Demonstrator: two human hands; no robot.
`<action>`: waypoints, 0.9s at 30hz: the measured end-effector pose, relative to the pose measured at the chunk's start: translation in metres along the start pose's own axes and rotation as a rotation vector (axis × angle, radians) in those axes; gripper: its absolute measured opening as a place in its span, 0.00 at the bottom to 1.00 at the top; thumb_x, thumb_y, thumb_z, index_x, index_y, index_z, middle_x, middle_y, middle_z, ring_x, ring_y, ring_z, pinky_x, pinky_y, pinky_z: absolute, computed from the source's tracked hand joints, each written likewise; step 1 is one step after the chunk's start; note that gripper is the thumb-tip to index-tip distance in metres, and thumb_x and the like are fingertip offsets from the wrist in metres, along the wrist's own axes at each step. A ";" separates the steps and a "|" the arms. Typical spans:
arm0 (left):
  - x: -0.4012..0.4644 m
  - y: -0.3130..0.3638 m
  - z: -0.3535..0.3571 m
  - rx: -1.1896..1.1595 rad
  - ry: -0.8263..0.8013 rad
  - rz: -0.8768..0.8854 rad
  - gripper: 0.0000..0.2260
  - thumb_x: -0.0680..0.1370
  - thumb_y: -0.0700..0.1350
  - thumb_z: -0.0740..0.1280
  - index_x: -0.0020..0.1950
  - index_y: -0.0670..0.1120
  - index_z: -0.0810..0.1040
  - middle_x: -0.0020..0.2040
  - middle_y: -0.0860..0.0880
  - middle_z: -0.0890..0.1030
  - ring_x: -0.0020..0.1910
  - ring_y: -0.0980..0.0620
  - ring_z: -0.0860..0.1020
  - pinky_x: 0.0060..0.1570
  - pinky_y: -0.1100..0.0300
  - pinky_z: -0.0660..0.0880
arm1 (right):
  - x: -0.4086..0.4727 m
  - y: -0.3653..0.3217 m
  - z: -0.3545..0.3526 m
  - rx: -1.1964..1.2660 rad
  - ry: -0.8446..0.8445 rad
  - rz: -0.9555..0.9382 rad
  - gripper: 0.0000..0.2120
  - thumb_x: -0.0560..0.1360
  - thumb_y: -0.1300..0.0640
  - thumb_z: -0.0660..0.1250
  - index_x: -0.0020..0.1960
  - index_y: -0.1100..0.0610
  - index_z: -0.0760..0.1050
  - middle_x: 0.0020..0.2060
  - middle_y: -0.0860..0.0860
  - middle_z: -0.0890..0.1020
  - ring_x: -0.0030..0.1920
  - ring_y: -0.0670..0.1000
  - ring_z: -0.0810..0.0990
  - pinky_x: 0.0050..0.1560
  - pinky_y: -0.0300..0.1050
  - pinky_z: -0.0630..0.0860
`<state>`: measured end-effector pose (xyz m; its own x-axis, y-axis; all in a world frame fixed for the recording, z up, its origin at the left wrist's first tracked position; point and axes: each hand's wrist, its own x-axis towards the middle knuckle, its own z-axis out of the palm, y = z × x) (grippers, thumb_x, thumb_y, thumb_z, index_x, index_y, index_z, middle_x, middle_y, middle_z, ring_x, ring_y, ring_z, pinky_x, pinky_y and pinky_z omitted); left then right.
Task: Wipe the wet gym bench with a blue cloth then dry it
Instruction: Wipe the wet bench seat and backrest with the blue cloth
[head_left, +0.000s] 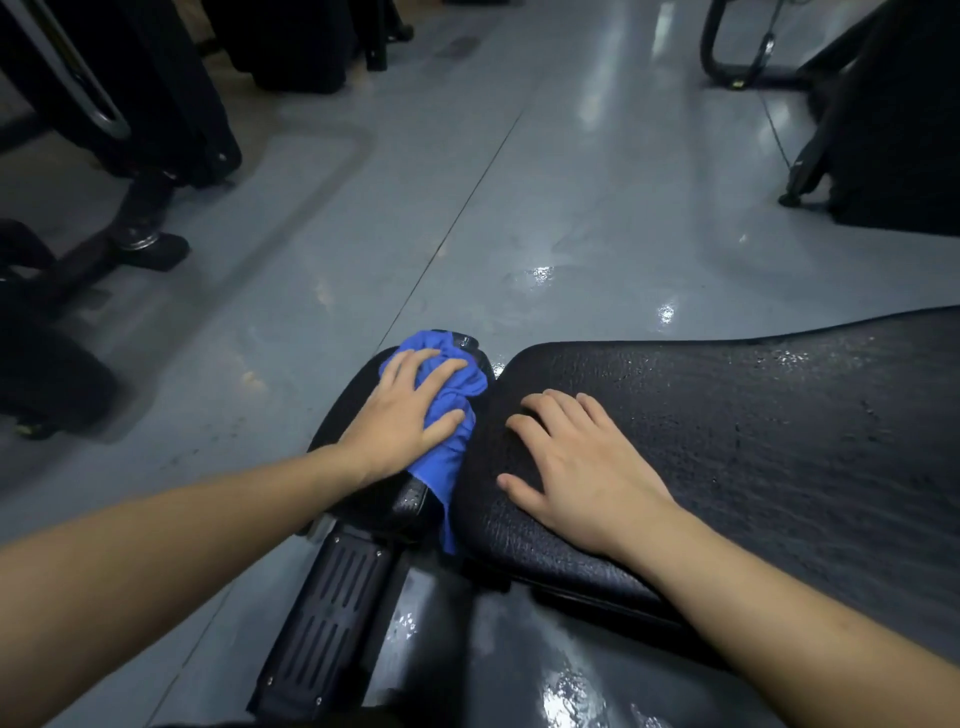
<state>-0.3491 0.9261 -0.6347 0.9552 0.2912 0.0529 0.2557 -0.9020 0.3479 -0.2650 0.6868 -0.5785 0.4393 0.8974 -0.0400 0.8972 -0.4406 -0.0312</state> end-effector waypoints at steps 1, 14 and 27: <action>-0.013 -0.003 -0.001 -0.016 0.004 0.008 0.30 0.76 0.65 0.55 0.78 0.59 0.59 0.76 0.50 0.59 0.78 0.47 0.51 0.76 0.47 0.57 | 0.000 0.000 -0.001 0.000 -0.004 -0.001 0.32 0.76 0.35 0.51 0.69 0.55 0.71 0.67 0.55 0.73 0.71 0.59 0.67 0.73 0.59 0.62; -0.094 -0.010 0.007 -0.052 0.008 -0.063 0.31 0.76 0.69 0.54 0.78 0.63 0.55 0.78 0.53 0.57 0.79 0.49 0.49 0.76 0.46 0.56 | -0.001 -0.003 0.000 -0.042 -0.011 0.005 0.32 0.76 0.36 0.51 0.68 0.56 0.73 0.66 0.55 0.74 0.70 0.59 0.69 0.72 0.60 0.65; 0.079 0.009 0.003 -0.024 -0.024 0.052 0.21 0.76 0.54 0.66 0.69 0.59 0.72 0.68 0.52 0.70 0.71 0.48 0.63 0.68 0.50 0.65 | -0.001 -0.001 0.004 -0.039 -0.011 0.012 0.33 0.75 0.35 0.51 0.69 0.56 0.73 0.68 0.56 0.73 0.72 0.59 0.68 0.72 0.60 0.64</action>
<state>-0.2706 0.9397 -0.6301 0.9704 0.2363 0.0492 0.2023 -0.9076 0.3678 -0.2665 0.6860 -0.5823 0.4499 0.8916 -0.0516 0.8929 -0.4501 0.0081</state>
